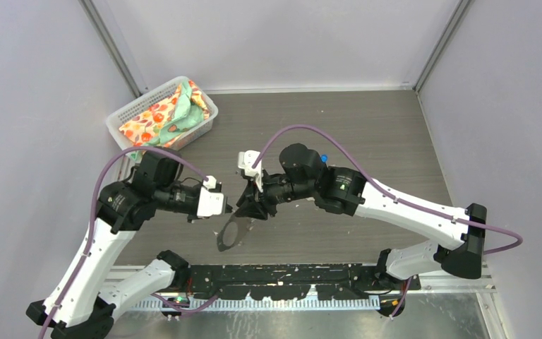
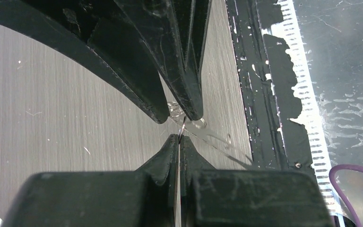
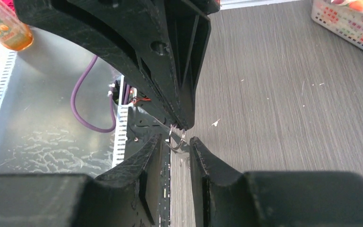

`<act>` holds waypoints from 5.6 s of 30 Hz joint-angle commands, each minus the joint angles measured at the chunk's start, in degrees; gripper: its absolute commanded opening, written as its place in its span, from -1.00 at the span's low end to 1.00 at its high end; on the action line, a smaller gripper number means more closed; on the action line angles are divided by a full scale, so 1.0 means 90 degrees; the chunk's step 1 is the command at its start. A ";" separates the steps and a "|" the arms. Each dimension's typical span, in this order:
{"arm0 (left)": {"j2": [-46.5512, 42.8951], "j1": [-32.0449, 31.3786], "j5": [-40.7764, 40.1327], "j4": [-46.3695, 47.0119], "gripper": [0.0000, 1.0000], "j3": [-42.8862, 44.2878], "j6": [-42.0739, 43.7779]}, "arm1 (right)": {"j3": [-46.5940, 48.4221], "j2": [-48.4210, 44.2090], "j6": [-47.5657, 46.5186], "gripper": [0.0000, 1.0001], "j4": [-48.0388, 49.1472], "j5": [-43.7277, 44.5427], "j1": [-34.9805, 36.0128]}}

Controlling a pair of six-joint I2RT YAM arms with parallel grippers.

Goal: Put the keys on the keyring

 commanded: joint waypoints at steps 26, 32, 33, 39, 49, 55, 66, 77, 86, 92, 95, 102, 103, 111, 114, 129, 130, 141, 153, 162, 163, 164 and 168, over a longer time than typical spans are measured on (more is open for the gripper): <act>-0.0006 -0.0008 0.0474 -0.0074 -1.00 0.0303 -0.0147 | 0.0732 0.0167 -0.0711 -0.70 -0.0691 0.1557 0.0555; -0.0047 -0.0008 0.0472 -0.0122 -0.99 0.0284 -0.0081 | 0.0585 -0.0067 -0.0724 -0.38 -0.0442 0.1856 0.0578; -0.0057 -0.0008 0.0486 -0.0122 -0.99 0.0276 -0.0081 | 0.0558 -0.0110 -0.0721 -0.38 -0.0408 0.1843 0.0577; -0.0107 -0.0007 0.0512 0.0037 -0.99 0.0225 -0.0194 | 0.0571 -0.0062 -0.0647 -0.43 -0.0364 0.1481 0.0581; -0.0090 -0.0007 0.0436 0.0048 -0.99 0.0239 -0.0224 | 0.0811 0.0155 -0.0533 -0.62 -0.0476 0.0817 0.0582; -0.0130 -0.0003 0.0419 0.0149 -0.99 0.0251 -0.0325 | 0.0947 0.0297 -0.0526 -0.98 -0.0757 0.0798 0.0589; -0.0236 -0.0008 0.0645 0.0794 -0.89 0.0340 -0.1515 | -0.0771 -0.0709 0.0320 -0.99 0.1783 0.1598 0.0584; -0.0276 -0.0008 0.0478 0.0669 -0.12 0.0312 -0.2228 | -0.1619 -0.1244 0.0973 -0.99 0.3327 0.1437 0.0589; -0.0273 -0.0008 0.0131 0.0780 -0.06 0.0475 -0.2489 | -0.1770 -0.1737 0.1044 -0.99 0.3117 0.1381 0.0584; 0.0076 -0.0006 0.0997 0.0365 -0.06 0.1002 -0.2814 | -0.1832 -0.1870 0.1091 -0.99 0.2974 0.1279 0.0584; 0.0328 0.0002 0.1319 0.0028 -0.07 0.1297 -0.2881 | -0.1741 -0.1835 0.1099 -0.98 0.2819 0.1050 0.0586; 0.0548 0.0012 0.1145 -0.0641 -0.18 0.1606 -0.1833 | -0.1689 -0.1885 0.1050 -0.99 0.2628 0.0987 0.0583; 0.0561 0.0012 0.1095 -0.0674 -0.24 0.1542 -0.1789 | -0.1693 -0.1890 0.1060 -0.99 0.2662 0.0995 0.0589; 0.0113 0.0012 0.1123 0.0822 -0.39 0.0638 -0.3407 | -0.1859 -0.1824 0.1154 -0.99 0.3262 0.1133 0.0581; -0.0083 0.0012 0.1019 0.1278 -0.42 0.0440 -0.3795 | -0.1947 -0.1817 0.1212 -0.99 0.3493 0.1144 0.0588; -0.0135 0.0013 0.1155 0.1406 -0.46 0.0313 -0.3756 | -0.2010 -0.1682 0.1344 -0.99 0.3878 0.1163 0.0583; -0.0145 0.0017 0.1149 0.1373 -0.47 0.0315 -0.3719 | -0.2015 -0.1678 0.1366 -0.99 0.3913 0.1163 0.0589; -0.0246 0.0012 0.1066 0.1487 -0.64 0.0274 -0.3764 | -0.2000 -0.1530 0.1476 -0.99 0.3981 0.1106 0.0582; -0.0373 0.0012 0.0788 0.1393 -0.99 0.0129 -0.3391 | -0.1916 -0.1588 0.1523 -0.69 0.3697 0.1116 0.0590; -0.1014 0.0012 0.1400 0.1216 -1.00 -0.0232 -0.0214 | -0.1805 -0.2651 0.1097 0.17 0.1775 0.2227 0.0562; -0.1115 0.0012 0.1490 0.1162 -0.99 -0.0299 0.0252 | -0.1805 -0.2760 0.1077 0.18 0.1564 0.2506 0.0525; -0.1178 0.0014 0.1584 0.1095 -1.00 -0.0338 0.0688 | -0.1812 -0.2856 0.1087 0.19 0.1374 0.2741 0.0462; -0.1214 0.0012 0.1756 0.0325 -0.99 -0.0272 0.2545 | -0.1979 -0.3137 0.1531 0.29 0.0915 0.3726 -0.0025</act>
